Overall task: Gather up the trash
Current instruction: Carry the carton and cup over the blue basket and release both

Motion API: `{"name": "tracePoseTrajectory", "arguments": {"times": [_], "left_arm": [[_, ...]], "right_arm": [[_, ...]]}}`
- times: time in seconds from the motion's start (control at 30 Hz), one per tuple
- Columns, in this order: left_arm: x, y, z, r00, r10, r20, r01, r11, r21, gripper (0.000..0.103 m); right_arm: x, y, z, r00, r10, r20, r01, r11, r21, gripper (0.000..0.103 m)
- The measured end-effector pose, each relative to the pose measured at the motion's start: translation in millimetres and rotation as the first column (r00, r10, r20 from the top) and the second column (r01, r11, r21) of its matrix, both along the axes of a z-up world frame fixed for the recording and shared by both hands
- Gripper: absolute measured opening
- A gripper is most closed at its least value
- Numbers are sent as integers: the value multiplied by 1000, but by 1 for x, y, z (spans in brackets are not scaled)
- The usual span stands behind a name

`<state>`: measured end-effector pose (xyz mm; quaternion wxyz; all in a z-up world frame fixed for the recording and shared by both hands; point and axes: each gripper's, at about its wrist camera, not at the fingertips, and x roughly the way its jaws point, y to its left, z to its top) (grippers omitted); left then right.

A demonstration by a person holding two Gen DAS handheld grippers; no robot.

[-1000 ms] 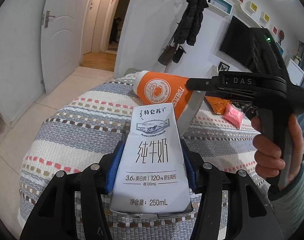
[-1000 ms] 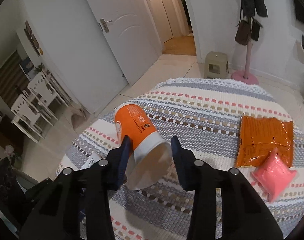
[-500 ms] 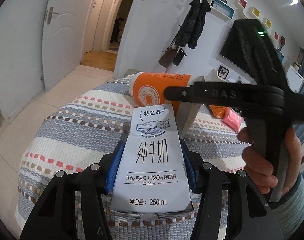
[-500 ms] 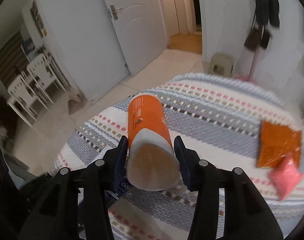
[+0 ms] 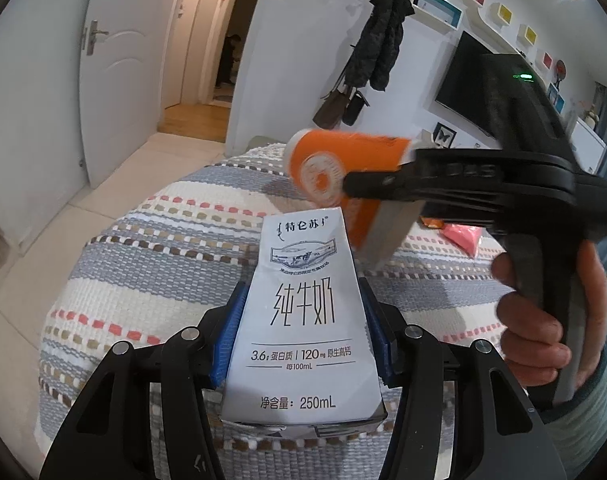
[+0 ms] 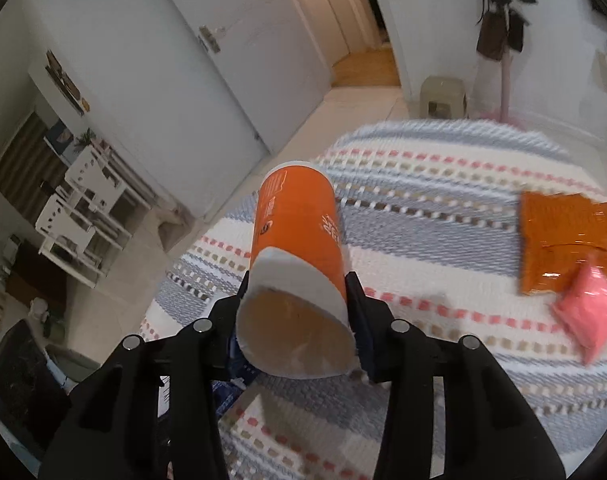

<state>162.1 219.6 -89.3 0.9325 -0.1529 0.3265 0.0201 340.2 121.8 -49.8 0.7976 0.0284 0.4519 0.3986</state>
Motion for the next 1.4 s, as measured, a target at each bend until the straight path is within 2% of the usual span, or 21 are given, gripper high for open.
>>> {"name": "tracePoseTrajectory", "arguments": {"times": [0.1,0.27,0.43,0.5,0.6,0.73,0.83,0.93,1.03,1.13,1.17,1.3,1.4], "left_arm": [[-5,-9,10,999,-28,18,28,999,-26,51],[-11,-33,36,995,-72,62,72,997,1,50],[-5,-72,64,984,-141,108,136,989,49,50],[-1,-90,76,976,-179,127,174,983,52,50],[7,-115,91,952,-256,165,261,965,-7,50],[23,-157,101,924,-336,180,346,938,-26,50],[38,-195,105,901,-394,181,403,915,-13,50],[54,-239,104,871,-459,173,467,884,-8,50],[74,-273,98,850,-505,151,511,860,3,50],[92,-308,84,825,-552,117,556,831,-2,50],[96,-310,79,821,-560,108,564,826,-8,50],[113,-347,48,794,-607,30,608,793,-33,50],[115,-375,32,767,-641,-13,641,767,-27,50]], "right_arm": [[-13,-27,20,998,-45,52,43,999,30,40],[-35,-85,54,986,-123,115,115,991,69,40],[-56,-155,81,958,-224,181,206,972,114,40],[-65,-188,88,938,-282,201,259,957,131,40],[-74,-235,95,907,-355,227,330,933,144,40],[-90,-299,98,841,-469,271,443,883,154,40],[-96,-341,92,810,-535,239,504,844,181,41],[-99,-389,73,770,-608,194,579,793,190,40],[-100,-423,53,742,-653,150,630,756,178,40],[-107,-454,30,694,-707,137,696,707,127,40],[-109,-463,18,665,-734,142,731,678,80,40],[-112,-480,-23,633,-771,69,772,635,19,41],[-115,-495,-48,594,-804,32,805,593,-35,40]]}}
